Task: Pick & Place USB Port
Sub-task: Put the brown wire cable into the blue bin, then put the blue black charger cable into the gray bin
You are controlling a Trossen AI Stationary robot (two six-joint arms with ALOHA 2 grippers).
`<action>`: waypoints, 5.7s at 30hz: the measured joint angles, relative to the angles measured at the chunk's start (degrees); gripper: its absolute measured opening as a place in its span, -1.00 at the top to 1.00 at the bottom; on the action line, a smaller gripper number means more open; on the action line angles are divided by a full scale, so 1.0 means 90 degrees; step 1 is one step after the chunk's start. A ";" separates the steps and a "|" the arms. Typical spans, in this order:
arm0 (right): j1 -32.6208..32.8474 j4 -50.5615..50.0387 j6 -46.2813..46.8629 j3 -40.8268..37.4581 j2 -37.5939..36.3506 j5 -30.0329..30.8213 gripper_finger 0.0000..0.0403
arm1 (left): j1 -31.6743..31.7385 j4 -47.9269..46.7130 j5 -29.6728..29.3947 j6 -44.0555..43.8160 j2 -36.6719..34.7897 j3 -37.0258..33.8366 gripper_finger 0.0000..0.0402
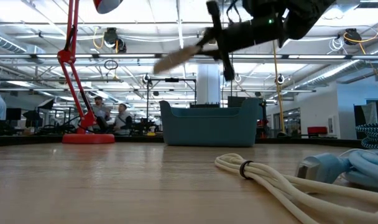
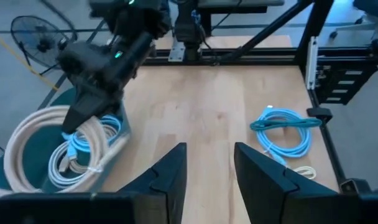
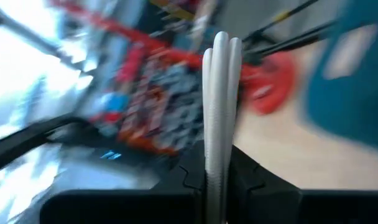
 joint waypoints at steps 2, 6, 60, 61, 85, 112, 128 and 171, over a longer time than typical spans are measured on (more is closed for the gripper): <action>-0.0005 -0.0392 -0.0026 -0.0002 0.0002 0.0435 0.93 | -0.0047 -0.0005 -0.0019 -0.0030 0.0057 0.0000 0.33; 0.0004 -0.0601 -0.0363 -0.0005 0.0002 0.0983 0.93 | -0.0146 -0.0009 -0.0110 -0.0176 0.0132 -0.0005 0.33; -0.1603 -0.1200 -0.3162 0.0024 0.0901 -0.1256 0.65 | -0.0656 -0.0349 -0.0670 -0.1185 0.0171 -0.0005 0.32; -0.1603 -0.1219 -0.3183 0.0024 0.0901 -0.1254 0.59 | -0.0656 -0.0349 -0.0670 -0.1183 0.0171 -0.0005 0.32; -0.1902 -0.1642 -0.3900 0.0017 -0.0005 -0.0572 0.22 | -0.0656 -0.0346 -0.0590 -0.1197 0.0171 -0.0005 0.32; -0.1178 0.0543 -0.3166 0.0019 -0.3209 -0.2909 0.23 | 0.0809 0.0676 -0.1148 -0.1107 0.0168 -0.0005 0.32; 0.0835 -0.4073 -0.6311 0.1618 -0.4240 -0.1569 0.23 | 0.2251 0.0948 0.0093 -0.0493 0.0168 -0.0005 0.32; 0.3804 -0.4821 -0.4150 -0.1229 -0.3903 0.0116 0.23 | 0.1586 0.3102 0.2011 -0.1401 0.0171 -0.3046 0.32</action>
